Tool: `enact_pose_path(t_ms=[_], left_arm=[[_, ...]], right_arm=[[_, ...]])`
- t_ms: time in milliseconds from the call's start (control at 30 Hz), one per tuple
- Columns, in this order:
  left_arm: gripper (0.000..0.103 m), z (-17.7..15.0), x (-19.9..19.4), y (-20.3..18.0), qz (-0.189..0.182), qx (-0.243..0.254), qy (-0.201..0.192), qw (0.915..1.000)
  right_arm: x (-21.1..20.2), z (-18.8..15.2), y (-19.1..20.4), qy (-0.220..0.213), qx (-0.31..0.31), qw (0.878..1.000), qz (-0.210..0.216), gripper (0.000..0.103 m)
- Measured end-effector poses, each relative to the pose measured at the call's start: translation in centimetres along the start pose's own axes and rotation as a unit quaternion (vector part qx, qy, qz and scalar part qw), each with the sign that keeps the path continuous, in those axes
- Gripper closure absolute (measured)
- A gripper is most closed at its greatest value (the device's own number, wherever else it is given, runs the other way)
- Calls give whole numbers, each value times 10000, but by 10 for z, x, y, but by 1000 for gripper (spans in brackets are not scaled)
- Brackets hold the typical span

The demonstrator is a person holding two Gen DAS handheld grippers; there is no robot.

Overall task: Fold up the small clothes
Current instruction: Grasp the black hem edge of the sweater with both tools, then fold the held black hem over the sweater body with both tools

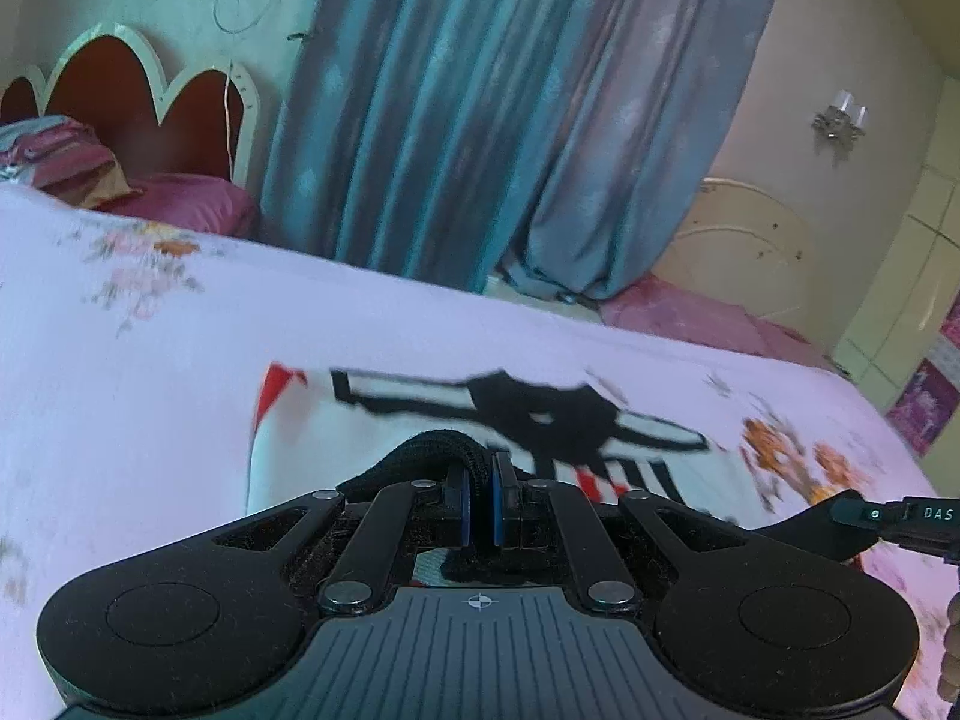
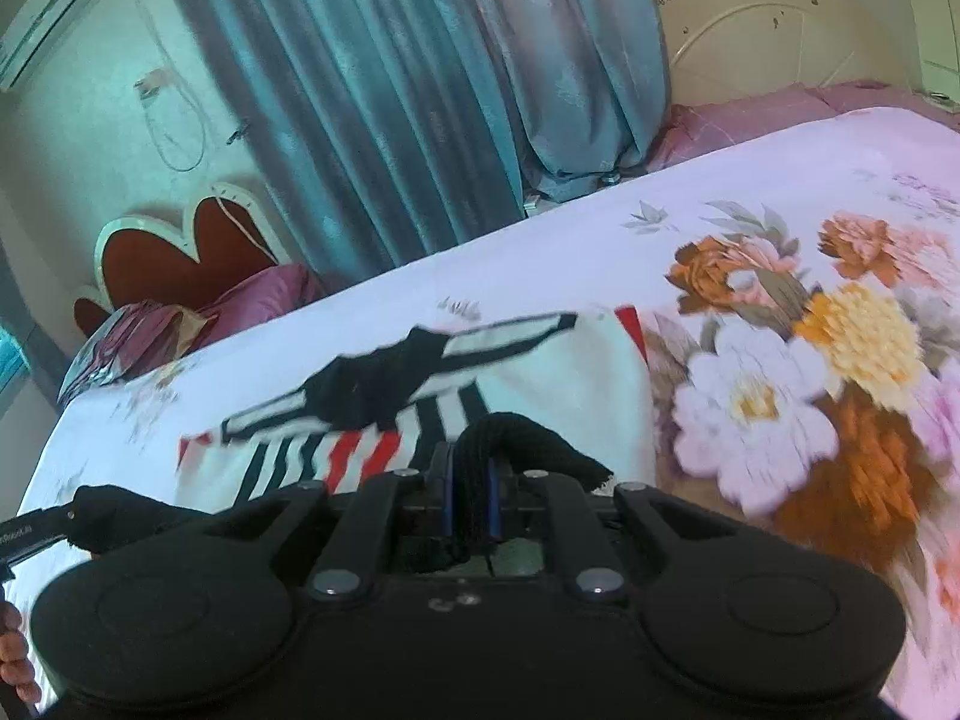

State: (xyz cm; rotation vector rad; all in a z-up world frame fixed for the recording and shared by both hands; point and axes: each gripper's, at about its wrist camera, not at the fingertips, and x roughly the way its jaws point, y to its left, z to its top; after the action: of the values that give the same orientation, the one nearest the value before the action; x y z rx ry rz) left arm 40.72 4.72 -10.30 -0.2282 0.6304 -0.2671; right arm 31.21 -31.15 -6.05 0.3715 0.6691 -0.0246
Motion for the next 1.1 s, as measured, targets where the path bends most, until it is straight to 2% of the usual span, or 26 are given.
enact_pose_path(t_ms=[100,267,400,467,533,600,667,700,733,800,867,1000,1067,1100], left_arm=[[97,13,30,-1,128,6,61,9999],[97,23,78,3,403,-63,222,9989],[97,25,115,7,593,-39,528,9968],[97,25,129,13,651,-181,726,9951],[97,25,138,18,735,-342,826,9933],[96,26,142,20,808,-326,792,9930],[91,29,142,22,833,-243,767,9933],[76,31,140,24,801,-225,728,9939],[50,32,136,26,770,-204,696,9944],[28,34,126,29,763,-68,518,9957],[28,35,123,30,766,187,449,9959],[28,29,132,32,694,419,645,9946],[28,24,142,33,639,413,834,9936],[30,21,146,32,632,422,885,9932]], right_arm=[[25,16,1,19,-69,10000,-51,93],[74,33,-7,338,118,9993,-118,93],[111,40,-17,630,345,9973,-157,92],[129,43,-24,856,551,9947,-129,88],[140,46,-29,799,641,9943,-296,65],[145,51,-33,680,665,9950,-300,57],[146,56,-35,647,641,9956,-225,55],[145,58,-37,604,642,9960,-135,44],[142,60,-39,541,632,9965,-72,33],[136,63,-42,401,500,9979,-71,30],[135,64,-45,403,378,9985,-13,30],[144,63,-49,509,299,9982,69,30],[152,58,-46,634,134,9979,-10,32],[156,55,-44,701,9,9975,-51,36]])
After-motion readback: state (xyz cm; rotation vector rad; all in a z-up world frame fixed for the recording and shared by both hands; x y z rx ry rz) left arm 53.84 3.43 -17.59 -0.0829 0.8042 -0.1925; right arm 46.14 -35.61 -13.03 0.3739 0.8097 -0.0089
